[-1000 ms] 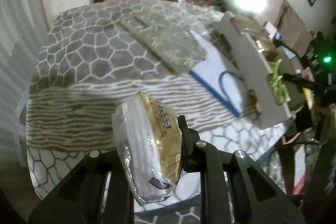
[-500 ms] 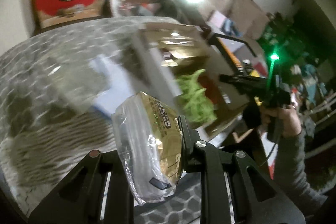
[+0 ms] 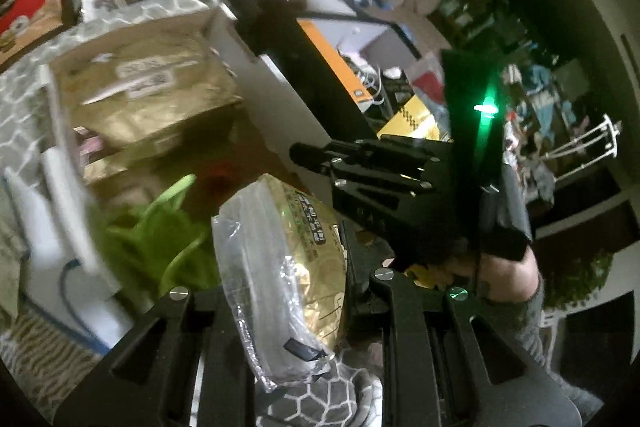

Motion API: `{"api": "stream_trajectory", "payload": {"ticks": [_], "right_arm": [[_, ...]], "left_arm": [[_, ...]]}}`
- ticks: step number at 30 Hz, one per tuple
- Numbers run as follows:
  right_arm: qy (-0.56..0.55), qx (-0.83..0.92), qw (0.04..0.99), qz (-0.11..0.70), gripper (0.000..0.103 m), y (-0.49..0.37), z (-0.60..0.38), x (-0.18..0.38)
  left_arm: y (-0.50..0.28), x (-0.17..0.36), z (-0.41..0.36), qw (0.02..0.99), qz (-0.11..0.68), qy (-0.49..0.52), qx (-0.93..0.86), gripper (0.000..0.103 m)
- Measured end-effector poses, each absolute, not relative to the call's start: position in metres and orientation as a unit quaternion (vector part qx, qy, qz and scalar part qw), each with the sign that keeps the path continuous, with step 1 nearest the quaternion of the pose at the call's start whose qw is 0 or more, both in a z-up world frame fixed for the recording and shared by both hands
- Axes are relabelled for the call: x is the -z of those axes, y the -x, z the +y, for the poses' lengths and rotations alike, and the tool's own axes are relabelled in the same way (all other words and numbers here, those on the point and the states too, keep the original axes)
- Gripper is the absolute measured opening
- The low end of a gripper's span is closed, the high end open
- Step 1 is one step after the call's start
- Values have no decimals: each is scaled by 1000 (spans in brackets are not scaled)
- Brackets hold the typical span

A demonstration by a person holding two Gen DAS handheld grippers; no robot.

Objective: Organize objects
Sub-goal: 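Carry the gold packet with the left tool into the box and release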

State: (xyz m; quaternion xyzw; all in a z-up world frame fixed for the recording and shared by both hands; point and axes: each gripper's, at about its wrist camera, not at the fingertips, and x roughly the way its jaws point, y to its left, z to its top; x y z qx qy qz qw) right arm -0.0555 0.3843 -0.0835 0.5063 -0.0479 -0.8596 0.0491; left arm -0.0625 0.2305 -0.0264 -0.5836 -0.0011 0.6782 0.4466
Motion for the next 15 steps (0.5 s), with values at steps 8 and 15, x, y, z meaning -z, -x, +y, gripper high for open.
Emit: {"api": "stream_trajectory", "payload": {"ticks": [8, 15], "right_arm": [[-505, 858, 61, -71, 12, 50, 393, 78], [-503, 860, 59, -66, 12, 50, 391, 73]], "left_arm": [[71, 64, 266, 433, 34, 632, -642, 20], [82, 66, 258, 416, 26, 640, -645, 52]]}}
